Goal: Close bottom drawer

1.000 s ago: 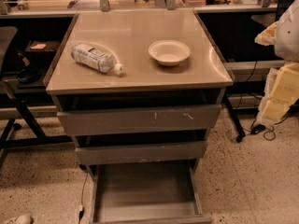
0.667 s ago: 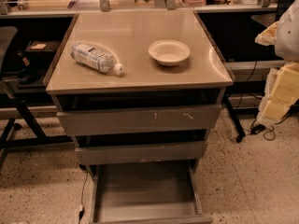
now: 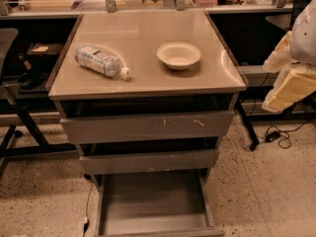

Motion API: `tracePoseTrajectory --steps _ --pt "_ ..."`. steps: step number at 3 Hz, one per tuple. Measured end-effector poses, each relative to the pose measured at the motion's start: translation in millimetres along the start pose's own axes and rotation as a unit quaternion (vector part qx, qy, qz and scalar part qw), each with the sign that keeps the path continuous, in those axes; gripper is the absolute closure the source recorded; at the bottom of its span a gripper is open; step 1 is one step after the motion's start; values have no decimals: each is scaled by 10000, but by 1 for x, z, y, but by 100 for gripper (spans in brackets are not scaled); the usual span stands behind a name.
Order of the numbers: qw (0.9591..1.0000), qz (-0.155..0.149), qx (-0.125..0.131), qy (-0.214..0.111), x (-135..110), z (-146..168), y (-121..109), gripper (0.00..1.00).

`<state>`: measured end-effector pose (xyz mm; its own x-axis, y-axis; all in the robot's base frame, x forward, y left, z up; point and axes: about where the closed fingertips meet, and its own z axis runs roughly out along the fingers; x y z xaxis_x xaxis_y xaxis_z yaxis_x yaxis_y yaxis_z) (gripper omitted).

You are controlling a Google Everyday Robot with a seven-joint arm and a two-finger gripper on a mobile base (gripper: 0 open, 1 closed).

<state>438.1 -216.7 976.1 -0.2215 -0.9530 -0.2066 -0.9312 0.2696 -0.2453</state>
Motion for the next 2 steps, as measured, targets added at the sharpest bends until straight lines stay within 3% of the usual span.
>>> tracePoseTrajectory --steps 2 --pt "10000 0 0 0 0 0 0 88"
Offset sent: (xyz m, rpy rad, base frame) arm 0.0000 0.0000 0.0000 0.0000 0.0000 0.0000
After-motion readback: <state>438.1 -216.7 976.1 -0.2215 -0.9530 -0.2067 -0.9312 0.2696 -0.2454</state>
